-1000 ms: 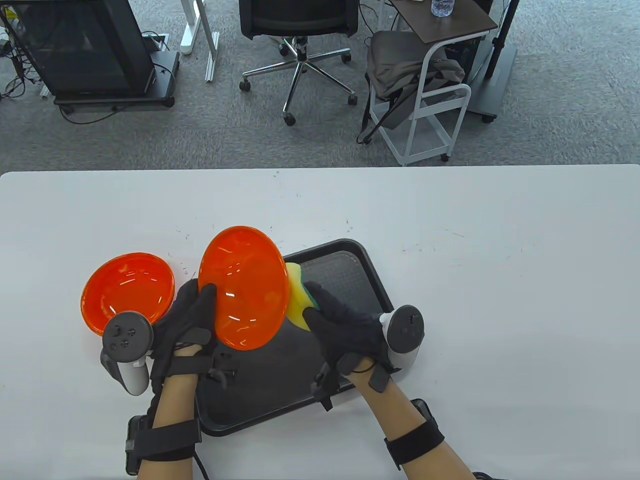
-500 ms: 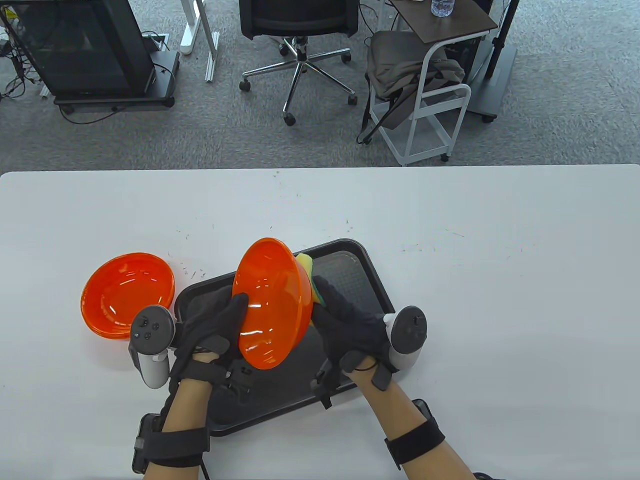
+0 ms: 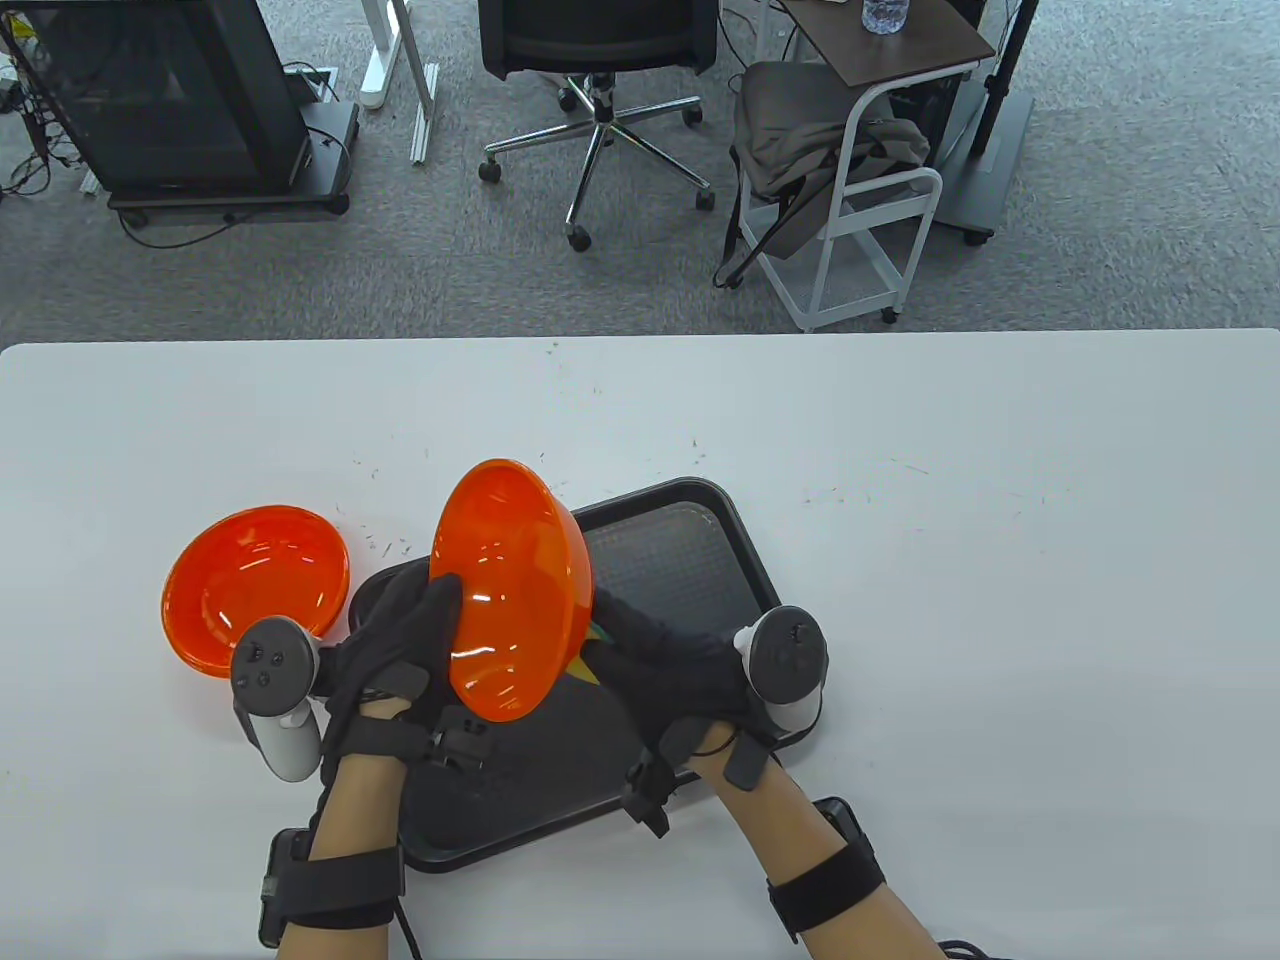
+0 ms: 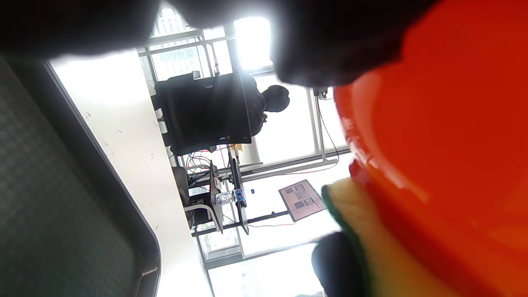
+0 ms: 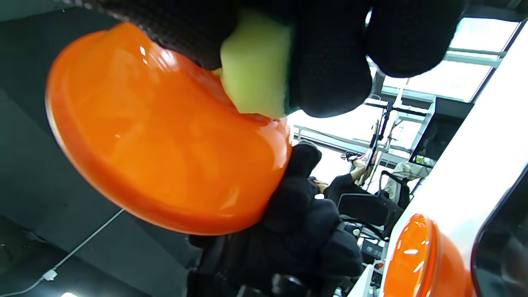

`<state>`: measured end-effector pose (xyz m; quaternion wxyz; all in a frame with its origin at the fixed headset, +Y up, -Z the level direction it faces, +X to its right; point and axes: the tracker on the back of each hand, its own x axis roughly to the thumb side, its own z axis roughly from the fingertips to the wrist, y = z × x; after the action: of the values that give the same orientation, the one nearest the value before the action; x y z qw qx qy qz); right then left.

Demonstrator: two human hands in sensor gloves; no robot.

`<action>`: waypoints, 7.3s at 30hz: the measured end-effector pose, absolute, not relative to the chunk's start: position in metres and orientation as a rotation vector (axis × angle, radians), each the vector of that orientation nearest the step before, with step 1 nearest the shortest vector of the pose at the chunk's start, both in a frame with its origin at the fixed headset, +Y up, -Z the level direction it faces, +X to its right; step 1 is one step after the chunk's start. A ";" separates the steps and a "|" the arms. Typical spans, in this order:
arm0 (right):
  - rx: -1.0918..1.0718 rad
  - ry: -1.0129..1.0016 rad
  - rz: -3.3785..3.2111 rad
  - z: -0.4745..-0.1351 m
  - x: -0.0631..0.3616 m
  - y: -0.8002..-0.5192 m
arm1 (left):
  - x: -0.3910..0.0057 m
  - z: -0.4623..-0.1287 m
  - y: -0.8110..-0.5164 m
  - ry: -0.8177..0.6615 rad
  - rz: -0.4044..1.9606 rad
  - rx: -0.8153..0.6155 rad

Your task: Wipe bowl with sponge

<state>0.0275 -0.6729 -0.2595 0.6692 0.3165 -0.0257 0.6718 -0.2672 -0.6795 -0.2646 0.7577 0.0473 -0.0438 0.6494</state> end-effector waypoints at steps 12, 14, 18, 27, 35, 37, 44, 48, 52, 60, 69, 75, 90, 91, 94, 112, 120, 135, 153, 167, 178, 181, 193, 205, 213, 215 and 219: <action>0.609 -0.138 1.435 -0.261 0.039 -0.674 | -0.259 -0.265 -0.682 -0.116 1.382 0.023; 0.604 -0.133 1.449 -0.261 0.038 -0.675 | -0.255 -0.266 -0.682 -0.152 1.382 -0.022; 0.605 -0.123 1.462 -0.262 0.038 -0.677 | -0.251 -0.265 -0.680 -0.167 1.390 0.018; 0.622 -0.063 1.483 -0.262 0.033 -0.682 | -0.251 -0.265 -0.678 -0.184 1.425 0.047; 0.658 -0.021 1.514 -0.262 0.027 -0.683 | -0.260 -0.264 -0.678 -0.129 1.420 0.114; 0.669 -0.016 1.520 -0.261 0.026 -0.682 | -0.264 -0.265 -0.680 -0.115 1.429 0.107; 0.679 -0.033 1.492 -0.260 0.027 -0.677 | -0.272 -0.268 -0.685 -0.077 1.457 0.096; 0.659 -0.099 1.482 -0.259 0.032 -0.673 | -0.274 -0.270 -0.691 -0.048 1.470 0.062; 0.650 -0.162 1.489 -0.259 0.035 -0.671 | -0.271 -0.270 -0.692 -0.059 1.461 0.019; 0.607 -0.281 1.517 -0.255 0.041 -0.668 | -0.261 -0.268 -0.687 -0.117 1.439 -0.033; 0.571 -0.326 1.589 -0.255 0.042 -0.670 | -0.237 -0.263 -0.677 -0.245 1.474 -0.079; 0.597 -0.215 1.591 -0.256 0.035 -0.676 | -0.237 -0.261 -0.677 -0.234 1.492 -0.032; 0.666 -0.108 1.554 -0.252 0.018 -0.680 | -0.275 -0.261 -0.680 -0.027 1.469 0.105; 0.658 -0.126 1.551 -0.252 0.020 -0.679 | -0.277 -0.261 -0.681 -0.016 1.465 0.105; 0.632 -0.198 1.546 -0.252 0.025 -0.676 | -0.278 -0.261 -0.681 -0.005 1.449 0.098; 0.520 -0.364 1.578 -0.253 0.043 -0.675 | -0.235 -0.262 -0.679 -0.232 1.468 -0.112; 0.618 -0.191 1.592 -0.253 0.026 -0.681 | -0.240 -0.259 -0.673 -0.251 1.539 -0.030; 0.577 -0.064 1.596 -0.255 0.020 -0.691 | -0.283 -0.257 -0.663 -0.009 1.170 0.225; 0.541 -0.061 1.616 -0.255 0.023 -0.691 | -0.311 -0.255 -0.658 0.105 0.931 0.319; 0.522 -0.107 1.685 -0.261 0.035 -0.689 | -0.344 -0.258 -0.666 0.189 0.934 0.320; 0.514 -0.118 1.678 -0.263 0.040 -0.688 | -0.383 -0.251 -0.685 0.412 1.068 0.357; 0.507 -0.118 1.670 -0.264 0.042 -0.688 | -0.393 -0.248 -0.690 0.474 1.117 0.383; 0.437 -0.118 1.600 -0.269 0.055 -0.692 | -0.418 -0.239 -0.718 0.711 1.194 0.420; 0.412 -0.125 1.559 -0.271 0.060 -0.693 | -0.419 -0.238 -0.744 0.819 1.270 0.372; 0.403 -0.138 1.536 -0.270 0.062 -0.690 | -0.418 -0.238 -0.755 0.863 1.265 0.336; 0.403 -0.141 1.534 -0.269 0.062 -0.690 | -0.417 -0.237 -0.758 0.877 1.279 0.339; 0.402 -0.143 1.530 -0.269 0.063 -0.689 | -0.417 -0.235 -0.759 0.900 1.284 0.341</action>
<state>0.0633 -0.6894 -0.2689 0.7008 0.1806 -0.0643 0.6871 -0.4170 -0.7589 -0.2351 0.6951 0.1530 0.4032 0.5752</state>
